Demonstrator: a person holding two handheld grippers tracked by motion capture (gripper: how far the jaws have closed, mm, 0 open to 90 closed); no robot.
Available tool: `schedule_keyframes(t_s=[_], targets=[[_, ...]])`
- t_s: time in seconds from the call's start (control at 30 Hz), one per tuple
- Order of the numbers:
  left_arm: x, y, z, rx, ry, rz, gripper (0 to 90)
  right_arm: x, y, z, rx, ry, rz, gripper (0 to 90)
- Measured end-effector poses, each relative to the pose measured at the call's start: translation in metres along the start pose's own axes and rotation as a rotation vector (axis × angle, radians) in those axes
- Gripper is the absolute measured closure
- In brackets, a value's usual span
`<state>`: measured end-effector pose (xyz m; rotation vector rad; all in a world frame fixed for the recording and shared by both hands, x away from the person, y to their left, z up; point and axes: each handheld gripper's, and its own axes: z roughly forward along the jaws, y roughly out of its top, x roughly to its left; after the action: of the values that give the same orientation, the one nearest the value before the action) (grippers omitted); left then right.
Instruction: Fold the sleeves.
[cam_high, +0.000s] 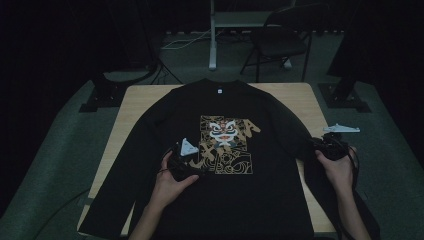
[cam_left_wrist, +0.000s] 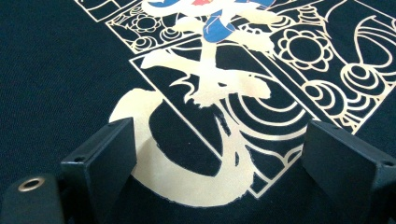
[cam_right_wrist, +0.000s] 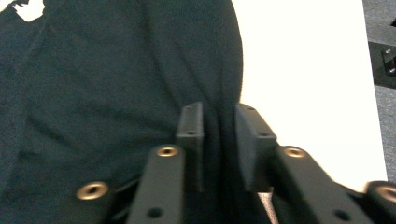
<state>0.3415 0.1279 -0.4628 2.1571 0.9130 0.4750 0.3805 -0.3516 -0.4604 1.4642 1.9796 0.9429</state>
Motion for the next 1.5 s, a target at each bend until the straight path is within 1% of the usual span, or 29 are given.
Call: schedule_keyframes(t_s=[0.03, 0.07, 0.17, 0.23, 0.3, 0.5, 0.7, 0.87, 1.1, 1.5], targets=[[0.0, 0.0, 0.0, 0.0, 0.0, 0.0, 11.5, 0.0, 0.0, 0.001, -0.001, 0.001, 0.003, 84.2], [0.0, 0.0, 0.0, 0.0, 0.0, 0.0, 11.5, 0.0, 0.001, 0.001, 0.0, -0.003, 0.011, 85.8], [0.0, 0.0, 0.0, 0.0, 0.0, 0.0, 11.5, 0.001, 0.004, 0.002, 0.011, -0.022, 0.028, 86.6], [0.0, 0.0, 0.0, 0.0, 0.0, 0.0, 11.4, 0.001, 0.004, 0.002, 0.014, -0.025, 0.035, 86.7], [0.0, 0.0, 0.0, 0.0, 0.0, 0.0, 11.5, 0.0, 0.003, 0.003, 0.006, -0.025, 0.044, 86.7], [0.0, 0.0, 0.0, 0.0, 0.0, 0.0, 11.5, 0.002, 0.004, 0.003, 0.009, -0.037, 0.04, 86.7], [0.0, 0.0, 0.0, 0.0, 0.0, 0.0, 11.5, 0.004, 0.005, 0.002, 0.008, -0.045, 0.019, 86.7], [0.0, 0.0, 0.0, 0.0, 0.0, 0.0, 11.5, 0.009, 0.01, -0.005, -0.023, -0.043, -0.001, 86.7], [0.0, 0.0, 0.0, 0.001, 0.0, 0.0, 11.5, 0.027, 0.025, -0.018, -0.071, -0.031, -0.063, 86.7], [0.0, 0.0, 0.0, 0.001, 0.0, 0.0, 11.5, 0.054, 0.048, -0.027, -0.129, 0.01, -0.125, 86.7]])
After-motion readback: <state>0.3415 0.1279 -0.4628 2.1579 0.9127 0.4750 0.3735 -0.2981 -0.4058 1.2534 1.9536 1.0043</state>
